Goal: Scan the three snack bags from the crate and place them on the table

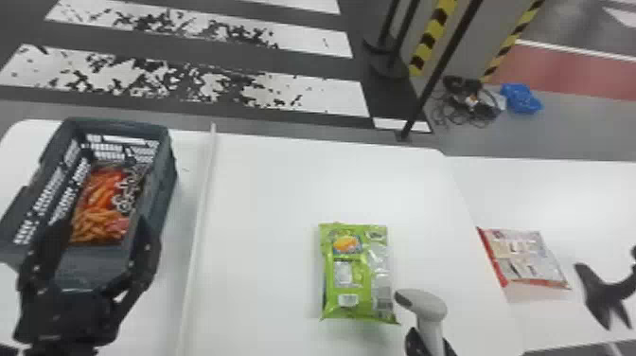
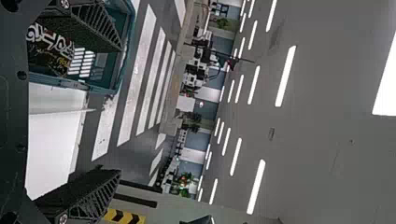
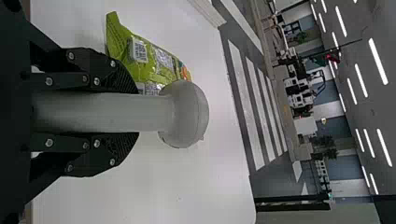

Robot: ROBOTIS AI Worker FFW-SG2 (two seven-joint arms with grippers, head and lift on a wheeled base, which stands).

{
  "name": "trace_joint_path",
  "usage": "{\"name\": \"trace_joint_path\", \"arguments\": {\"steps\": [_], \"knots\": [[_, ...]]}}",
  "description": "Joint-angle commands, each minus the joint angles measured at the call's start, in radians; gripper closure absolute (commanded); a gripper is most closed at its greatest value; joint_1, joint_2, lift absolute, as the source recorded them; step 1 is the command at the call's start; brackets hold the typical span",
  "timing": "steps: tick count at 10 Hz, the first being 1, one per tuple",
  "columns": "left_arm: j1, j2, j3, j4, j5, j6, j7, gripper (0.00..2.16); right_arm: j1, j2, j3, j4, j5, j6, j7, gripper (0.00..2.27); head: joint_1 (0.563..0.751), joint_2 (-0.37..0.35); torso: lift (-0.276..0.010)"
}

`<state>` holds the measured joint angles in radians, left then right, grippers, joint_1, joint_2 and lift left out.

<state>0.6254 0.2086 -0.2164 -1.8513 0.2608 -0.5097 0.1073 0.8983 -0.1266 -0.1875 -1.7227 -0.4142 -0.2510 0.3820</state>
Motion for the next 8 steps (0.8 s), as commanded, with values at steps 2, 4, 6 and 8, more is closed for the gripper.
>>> {"name": "trace_joint_path", "arguments": {"steps": [2, 4, 6, 8], "knots": [[0.005, 0.000, 0.000, 0.003, 0.000, -0.022, 0.002, 0.07, -0.021, -0.013, 0.028, 0.078, 0.003, -0.078, 0.000, 2.23, 0.695, -0.230, -0.037], [0.010, 0.000, 0.002, 0.003, -0.002, -0.028, 0.003, 0.07, -0.019, -0.022, 0.063, 0.103, 0.006, -0.124, 0.000, 2.23, 0.695, -0.220, -0.037], [0.020, 0.000, 0.003, 0.003, -0.005, -0.052, 0.009, 0.07, -0.030, -0.031, 0.100, 0.144, 0.014, -0.167, -0.002, 2.23, 0.695, -0.199, -0.037], [0.031, 0.000, 0.008, -0.002, -0.005, -0.062, 0.014, 0.07, -0.070, -0.036, 0.128, 0.198, 0.032, -0.167, -0.008, 2.23, 0.695, -0.164, -0.037]]}}
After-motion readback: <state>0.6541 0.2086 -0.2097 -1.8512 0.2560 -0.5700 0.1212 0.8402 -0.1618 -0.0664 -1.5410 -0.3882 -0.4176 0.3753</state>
